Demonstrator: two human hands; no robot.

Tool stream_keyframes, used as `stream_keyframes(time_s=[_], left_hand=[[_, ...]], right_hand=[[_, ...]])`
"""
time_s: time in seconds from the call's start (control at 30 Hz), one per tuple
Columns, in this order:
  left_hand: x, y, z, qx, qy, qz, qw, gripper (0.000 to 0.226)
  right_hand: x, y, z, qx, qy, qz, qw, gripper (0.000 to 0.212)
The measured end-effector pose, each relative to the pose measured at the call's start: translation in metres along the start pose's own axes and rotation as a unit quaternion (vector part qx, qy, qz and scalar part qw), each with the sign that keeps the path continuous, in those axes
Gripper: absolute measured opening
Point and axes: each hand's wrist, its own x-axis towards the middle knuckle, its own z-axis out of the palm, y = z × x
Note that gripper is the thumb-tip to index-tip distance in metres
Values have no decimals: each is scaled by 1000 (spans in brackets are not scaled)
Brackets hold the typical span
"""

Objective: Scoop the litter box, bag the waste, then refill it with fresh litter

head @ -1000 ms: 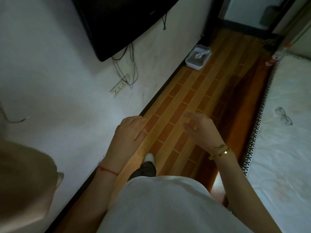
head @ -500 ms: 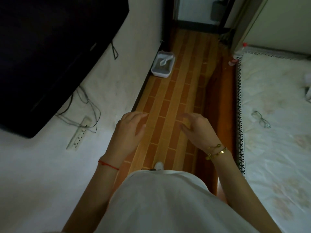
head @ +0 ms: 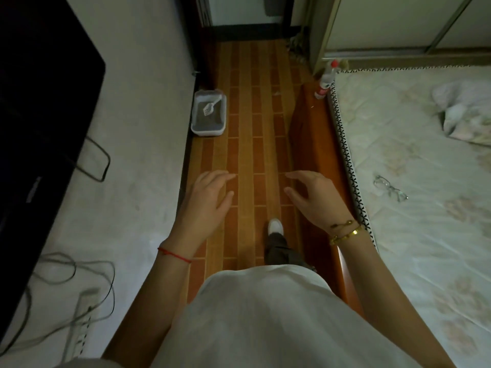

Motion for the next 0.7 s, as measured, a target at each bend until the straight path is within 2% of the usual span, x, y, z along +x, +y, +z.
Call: stream_keyframes(time_s=[0.43,0.7], left_hand=[[283,26,8,-12,-6,33,999,42],[421,30,1,-19,13,10,1000,41]], right_hand=[[260,96,-73,-20,13,-4,1000,34],[399,138,-103,-12,6,-8,1000,35]])
